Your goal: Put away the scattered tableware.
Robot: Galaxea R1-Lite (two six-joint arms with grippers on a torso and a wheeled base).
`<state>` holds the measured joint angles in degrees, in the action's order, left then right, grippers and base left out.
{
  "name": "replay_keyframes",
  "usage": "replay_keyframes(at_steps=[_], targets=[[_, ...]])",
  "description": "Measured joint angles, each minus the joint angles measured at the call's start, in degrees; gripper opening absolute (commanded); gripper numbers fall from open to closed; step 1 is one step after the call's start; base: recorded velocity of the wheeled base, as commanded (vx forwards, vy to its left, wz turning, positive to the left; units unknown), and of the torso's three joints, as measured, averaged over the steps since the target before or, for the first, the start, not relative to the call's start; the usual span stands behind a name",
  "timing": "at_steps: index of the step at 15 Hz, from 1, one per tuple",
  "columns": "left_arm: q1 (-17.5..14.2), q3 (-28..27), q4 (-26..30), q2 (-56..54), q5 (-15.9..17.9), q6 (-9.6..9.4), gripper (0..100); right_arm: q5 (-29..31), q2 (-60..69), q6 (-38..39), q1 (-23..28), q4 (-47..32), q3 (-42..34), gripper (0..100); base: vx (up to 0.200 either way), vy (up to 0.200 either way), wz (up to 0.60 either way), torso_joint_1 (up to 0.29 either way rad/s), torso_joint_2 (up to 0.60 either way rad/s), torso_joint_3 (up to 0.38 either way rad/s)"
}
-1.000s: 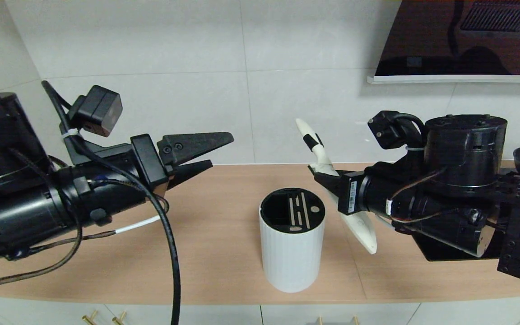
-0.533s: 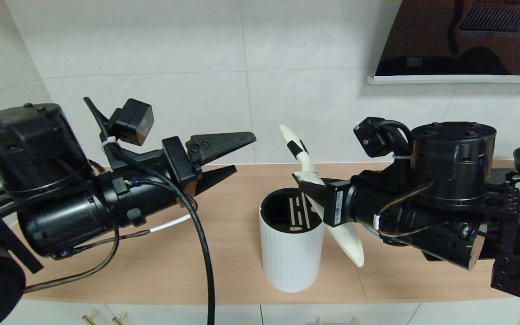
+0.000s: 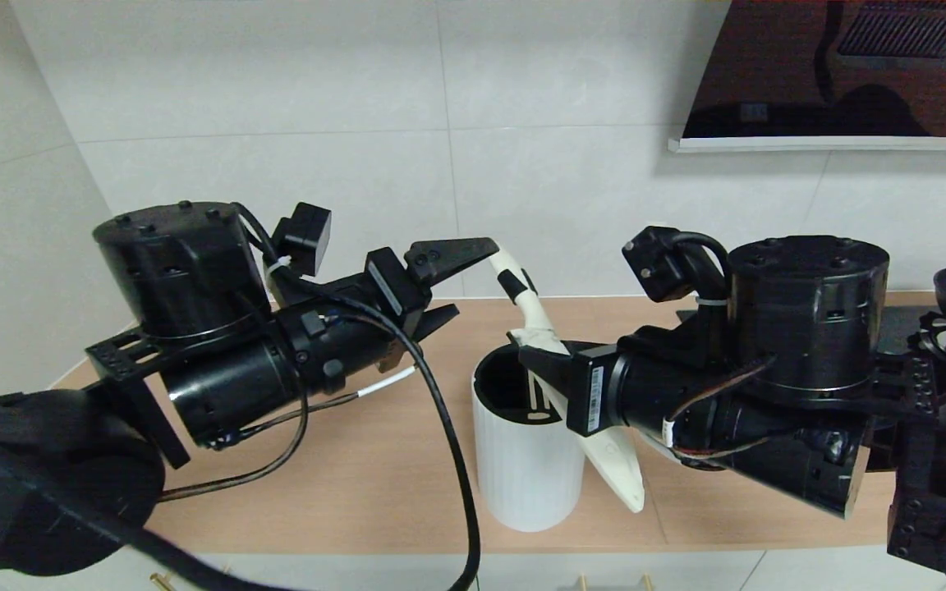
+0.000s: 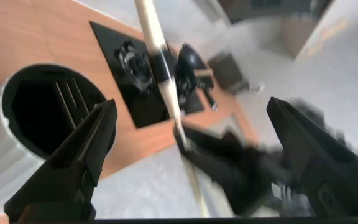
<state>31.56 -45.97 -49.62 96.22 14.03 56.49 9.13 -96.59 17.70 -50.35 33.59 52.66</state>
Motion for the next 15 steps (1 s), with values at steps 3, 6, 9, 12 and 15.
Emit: replay_keyframes(at_steps=[3, 6, 9, 12, 15], targets=[[0.4, -1.8, -1.0, 3.8, -3.0, 0.52, 100, -0.1, 0.0, 0.7, -0.4, 0.0, 0.0, 0, 0.000, 0.000, 0.00, 0.000, 0.00, 0.000], [1.5, -2.0, -1.0, 5.4, -3.0, 0.62, 100, -0.2, 0.0, 0.9, -1.3, -0.1, -0.1, 0, 0.000, 0.000, 0.00, 0.000, 0.00, 0.000], [2.6, -1.8, -2.1, 6.2, -3.0, 0.79, 100, -0.2, -0.1, 1.0, -2.4, -0.5, -0.3, 0, 0.000, 0.000, 0.00, 0.000, 0.00, 0.000], [2.9, -1.3, -3.9, 7.0, -3.1, 0.79, 100, -0.2, -0.7, 1.6, -3.5, -0.5, -0.5, 0, 0.000, 0.000, 0.00, 0.000, 0.00, 0.000], [3.0, -1.2, -4.0, 7.8, -3.1, 0.79, 100, -0.2, -1.1, 1.8, -3.8, -0.5, -0.5, 0, 0.000, 0.000, 0.00, 0.000, 0.00, 0.000]])
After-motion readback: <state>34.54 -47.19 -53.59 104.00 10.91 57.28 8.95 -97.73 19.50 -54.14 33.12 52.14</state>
